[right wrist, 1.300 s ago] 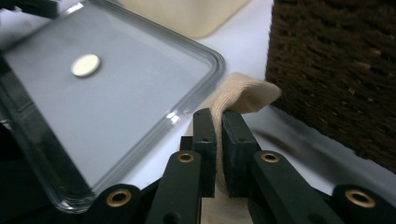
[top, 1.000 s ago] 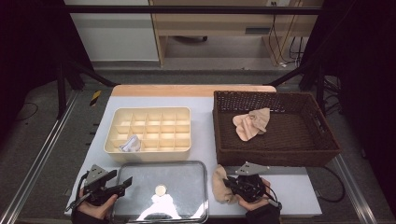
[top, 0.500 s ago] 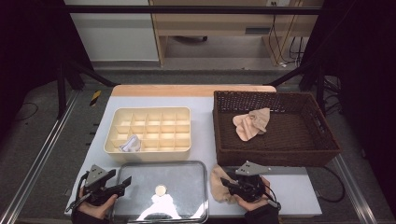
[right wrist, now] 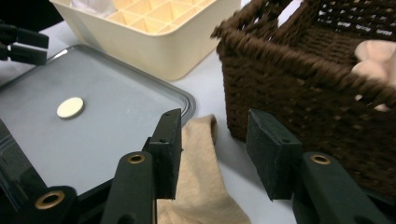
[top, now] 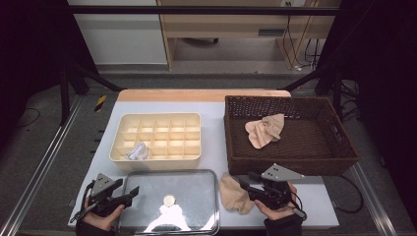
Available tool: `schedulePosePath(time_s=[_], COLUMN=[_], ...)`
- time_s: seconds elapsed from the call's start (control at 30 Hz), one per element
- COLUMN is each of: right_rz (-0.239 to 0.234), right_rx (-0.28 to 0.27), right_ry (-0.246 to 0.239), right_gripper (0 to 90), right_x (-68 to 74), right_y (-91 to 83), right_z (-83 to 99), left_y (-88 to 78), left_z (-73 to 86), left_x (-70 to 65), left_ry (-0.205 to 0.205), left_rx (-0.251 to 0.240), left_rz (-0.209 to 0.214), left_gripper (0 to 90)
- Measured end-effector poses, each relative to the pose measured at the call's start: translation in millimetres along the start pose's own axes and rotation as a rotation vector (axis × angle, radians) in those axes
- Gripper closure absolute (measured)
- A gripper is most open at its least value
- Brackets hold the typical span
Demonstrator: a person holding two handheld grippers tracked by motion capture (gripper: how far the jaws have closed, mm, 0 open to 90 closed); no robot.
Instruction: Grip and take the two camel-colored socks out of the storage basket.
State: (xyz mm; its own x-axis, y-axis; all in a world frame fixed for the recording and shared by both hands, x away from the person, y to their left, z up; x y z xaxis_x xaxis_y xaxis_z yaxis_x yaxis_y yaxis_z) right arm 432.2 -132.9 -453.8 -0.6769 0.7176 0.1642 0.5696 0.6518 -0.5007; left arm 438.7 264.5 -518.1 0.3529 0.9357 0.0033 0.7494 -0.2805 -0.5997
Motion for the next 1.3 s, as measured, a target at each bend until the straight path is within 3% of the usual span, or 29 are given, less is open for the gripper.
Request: schedulePosePath(time_s=[0.33,0.6,0.77,1.07,1.3], right_rz=[0.056,0.087,0.132,0.213,0.222], right_rx=[-0.061,-0.105,-0.115,-0.127,-0.141], right_ry=[-0.006,0.001,0.036,0.03,0.051], right_gripper=[53.6,51.3,49.1,47.4,45.3], right_x=[-10.6,-24.7,-43.5,-76.3,-92.8], right_y=[-21.0,-24.3,-22.5,-18.9,-14.5], right_z=[-29.8,-57.4,-76.5,-107.6,-122.2], left_y=[0.5,1.0,1.1,1.5,2.0], left_z=[-0.3,-0.2,-0.4,-0.3,-0.1], left_x=[1.2,1.3,1.3,2.4,2.5], left_ry=[-0.002,-0.001,0.001,0.001,0.003], left_rx=[-0.001,-0.004,-0.005,-0.003,-0.004], left_rz=[-0.008,-0.01,-0.01,-0.016,-0.02], left_gripper=[29.1,29.2,29.4,29.7,30.1])
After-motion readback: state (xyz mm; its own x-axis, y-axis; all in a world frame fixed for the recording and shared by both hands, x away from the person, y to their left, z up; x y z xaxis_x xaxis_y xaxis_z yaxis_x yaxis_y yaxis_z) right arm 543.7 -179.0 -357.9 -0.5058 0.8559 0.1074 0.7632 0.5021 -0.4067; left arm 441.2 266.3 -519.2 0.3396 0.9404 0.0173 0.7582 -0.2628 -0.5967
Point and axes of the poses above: each handheld gripper's, and its own axes: y roughly forward along the jaws, z roughly out of its underside, x roughly to its left, the point moved 8 cm from there along y, roughly forward along the jaws, and after that the axes turned 6 degrees about -z, right-handed, at the moved point
